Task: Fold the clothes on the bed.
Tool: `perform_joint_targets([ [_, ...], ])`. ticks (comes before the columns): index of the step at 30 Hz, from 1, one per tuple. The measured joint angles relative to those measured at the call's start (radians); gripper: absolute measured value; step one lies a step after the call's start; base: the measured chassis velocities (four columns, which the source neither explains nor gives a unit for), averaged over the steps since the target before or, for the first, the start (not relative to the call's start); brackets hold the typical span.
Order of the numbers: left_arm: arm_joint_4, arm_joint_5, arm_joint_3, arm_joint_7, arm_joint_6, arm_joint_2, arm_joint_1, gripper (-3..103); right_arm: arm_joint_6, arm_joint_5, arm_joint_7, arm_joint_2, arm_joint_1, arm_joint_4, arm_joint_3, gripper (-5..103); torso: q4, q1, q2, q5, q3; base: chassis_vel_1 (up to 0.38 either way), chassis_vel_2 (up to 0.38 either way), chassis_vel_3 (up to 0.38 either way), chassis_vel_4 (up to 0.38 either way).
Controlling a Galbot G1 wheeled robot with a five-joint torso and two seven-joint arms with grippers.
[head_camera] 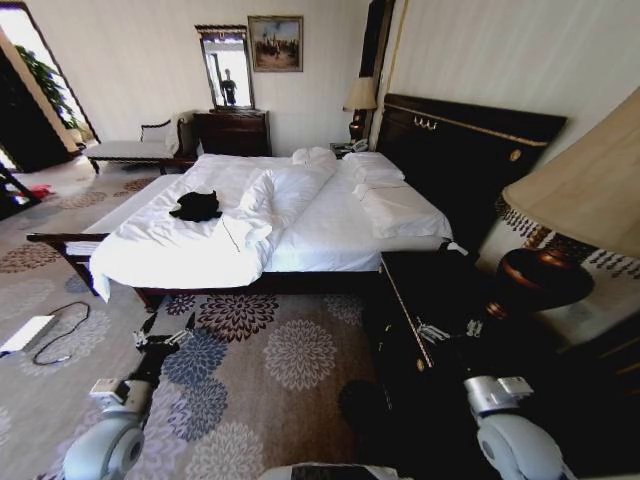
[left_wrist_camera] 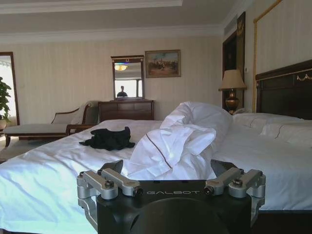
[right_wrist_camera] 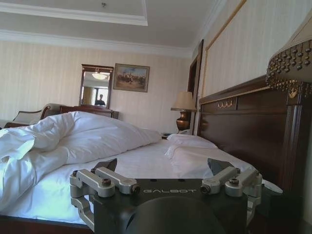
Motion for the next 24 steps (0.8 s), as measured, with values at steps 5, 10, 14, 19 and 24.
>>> perform_joint_targets([
  [5, 0.005, 0.004, 0.001, 0.001, 0.000, 0.000, -0.001, 100, 0.000, -0.007, -0.003, 0.003, -0.001, -0.006, -0.004, 100, 0.0000, 0.000, 0.000, 0.0000, 0.000, 0.000, 0.000, 0.000, 0.000],
  [10, 0.007, 0.006, 0.007, 0.001, 0.001, -0.003, 0.000, 100, 0.000, -0.017, -0.003, 0.005, 0.000, -0.009, -0.008, 100, 0.0000, 0.000, 0.000, 0.0000, 0.000, 0.000, 0.000, 0.000, 0.000],
  [14, 0.001, 0.011, 0.017, 0.001, 0.002, -0.004, 0.014, 100, -0.001, -0.019, -0.003, 0.011, -0.001, -0.010, -0.008, 100, 0.0002, 0.000, 0.000, 0.0000, 0.000, 0.000, 0.000, 0.000, 0.000],
  [19, 0.003, 0.012, 0.017, 0.001, 0.002, 0.000, 0.006, 100, 0.008, -0.023, -0.004, 0.014, -0.004, -0.010, -0.009, 100, 0.0000, 0.000, 0.000, 0.0000, 0.000, 0.000, 0.000, 0.000, 0.000],
  [24, 0.006, 0.012, 0.017, 0.001, 0.002, 0.001, 0.000, 100, 0.017, -0.027, -0.006, 0.017, -0.004, -0.015, -0.010, 100, 0.0000, 0.000, 0.000, 0.0000, 0.000, 0.000, 0.000, 0.000, 0.000],
])
